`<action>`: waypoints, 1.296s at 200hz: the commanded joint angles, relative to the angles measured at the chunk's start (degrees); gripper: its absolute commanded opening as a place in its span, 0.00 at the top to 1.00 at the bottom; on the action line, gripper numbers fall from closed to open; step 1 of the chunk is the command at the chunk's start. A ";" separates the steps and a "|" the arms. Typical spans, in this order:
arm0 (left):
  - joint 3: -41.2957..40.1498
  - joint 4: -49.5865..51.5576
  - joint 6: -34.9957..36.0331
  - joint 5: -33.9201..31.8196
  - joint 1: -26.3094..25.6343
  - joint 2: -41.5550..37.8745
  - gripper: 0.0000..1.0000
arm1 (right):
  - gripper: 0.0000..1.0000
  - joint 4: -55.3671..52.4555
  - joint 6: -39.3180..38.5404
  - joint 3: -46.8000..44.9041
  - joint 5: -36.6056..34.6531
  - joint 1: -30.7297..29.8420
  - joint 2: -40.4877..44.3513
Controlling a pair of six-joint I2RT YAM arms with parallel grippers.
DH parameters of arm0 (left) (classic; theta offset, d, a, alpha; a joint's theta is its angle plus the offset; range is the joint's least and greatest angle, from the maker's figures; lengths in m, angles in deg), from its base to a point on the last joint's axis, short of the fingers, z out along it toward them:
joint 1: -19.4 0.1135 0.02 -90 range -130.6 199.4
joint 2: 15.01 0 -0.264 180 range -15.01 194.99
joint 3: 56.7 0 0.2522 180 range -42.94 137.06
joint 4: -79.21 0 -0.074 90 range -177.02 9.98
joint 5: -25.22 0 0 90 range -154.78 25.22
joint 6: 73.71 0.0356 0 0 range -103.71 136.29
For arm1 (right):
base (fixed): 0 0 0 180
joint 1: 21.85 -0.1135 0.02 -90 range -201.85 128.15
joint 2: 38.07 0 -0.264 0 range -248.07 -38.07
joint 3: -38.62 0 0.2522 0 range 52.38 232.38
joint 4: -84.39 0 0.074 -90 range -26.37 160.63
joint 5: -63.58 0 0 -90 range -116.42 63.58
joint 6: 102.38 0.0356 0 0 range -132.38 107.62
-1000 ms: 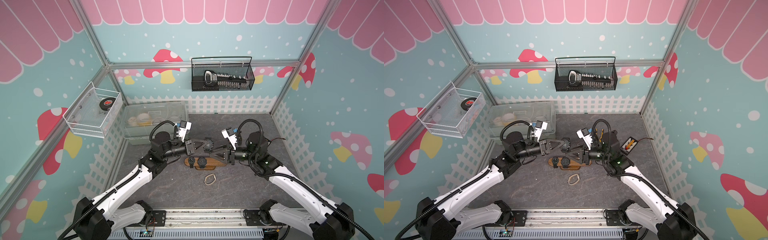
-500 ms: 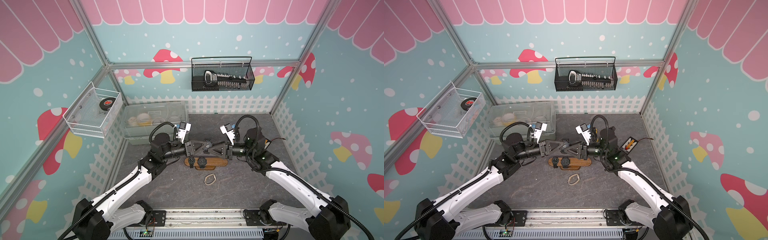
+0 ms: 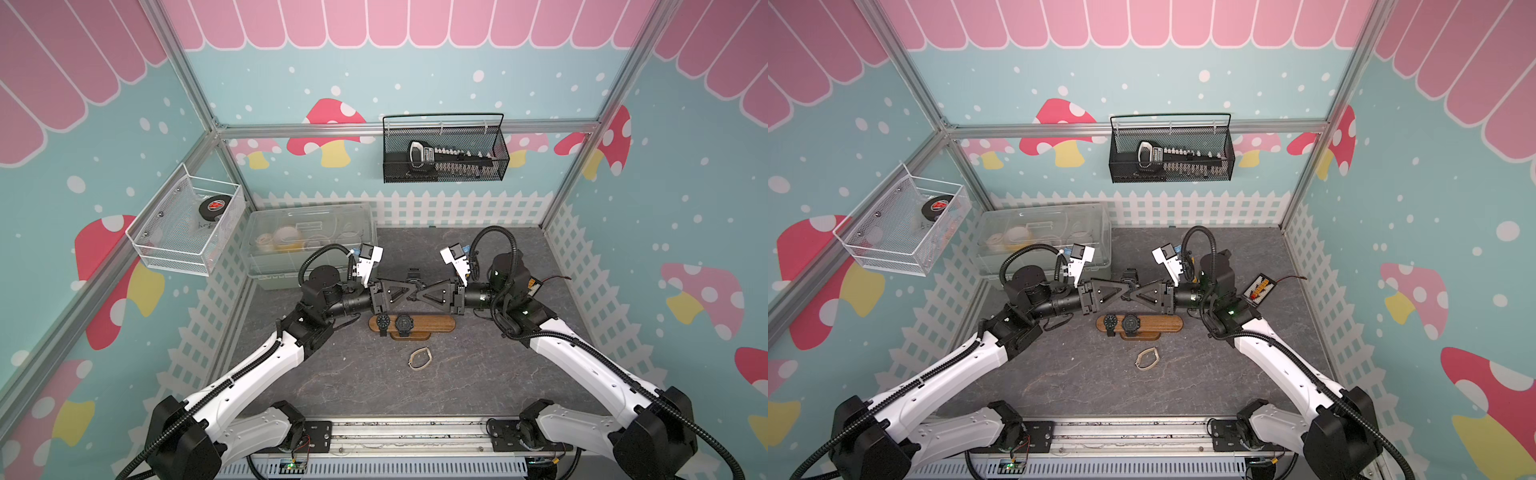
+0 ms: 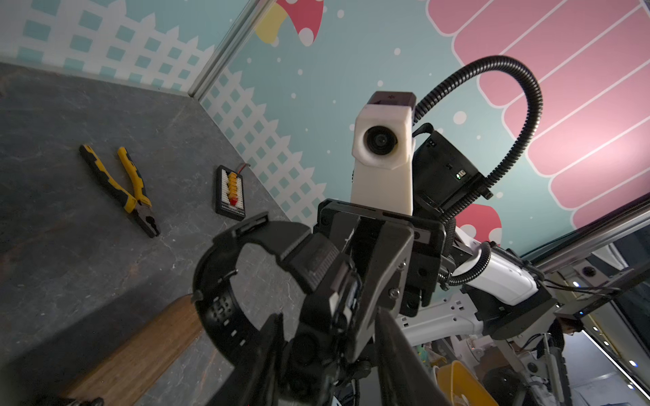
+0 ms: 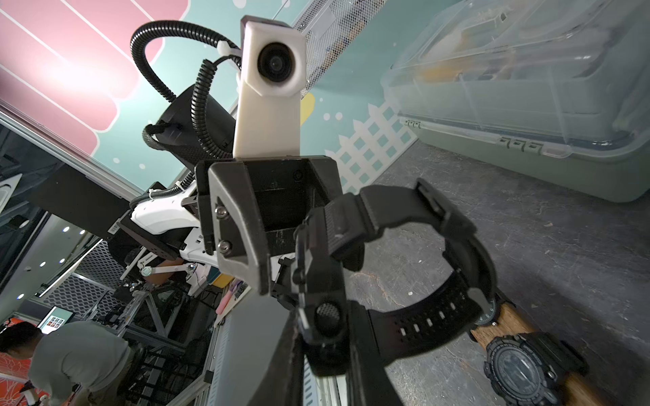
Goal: Place watch on stand
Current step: Pick up the watch at the center of the board.
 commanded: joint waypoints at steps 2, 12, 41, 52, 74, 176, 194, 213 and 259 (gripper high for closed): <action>1.45 0.75 0.15 0.80 0.00 0.59 0.54 | 1.00 2.99 0.06 -0.39 1.19 1.47 -0.31; 1.45 1.47 0.79 0.51 0.00 0.30 0.53 | 1.00 3.81 0.89 -1.37 1.99 2.71 -0.04; 1.76 6.83 4.16 -2.41 0.24 -0.81 0.54 | 1.00 1.73 1.35 -3.87 3.01 7.49 1.85; 2.02 9.67 5.39 -3.97 0.49 -1.12 0.54 | 1.00 -3.55 -0.94 -3.77 2.39 9.32 2.40; 2.40 14.50 6.37 -5.42 1.81 -0.88 0.54 | 1.00 -13.85 -6.52 -3.56 1.09 12.32 2.95; -4.97 21.90 4.02 -3.40 12.30 -1.12 0.50 | 1.00 -29.33 -14.01 -10.23 -6.84 20.24 6.93; -6.47 22.35 4.00 -3.24 12.87 -0.36 0.50 | 1.00 -29.85 -14.19 -10.93 -6.33 20.62 6.76; -7.57 22.27 4.00 -3.36 12.93 0.53 0.50 | 1.00 -30.06 -14.03 -11.62 -6.09 20.84 5.55; -9.07 21.94 4.17 -3.67 13.57 2.35 0.50 | 1.00 -29.71 -13.86 -13.34 -5.87 20.96 3.85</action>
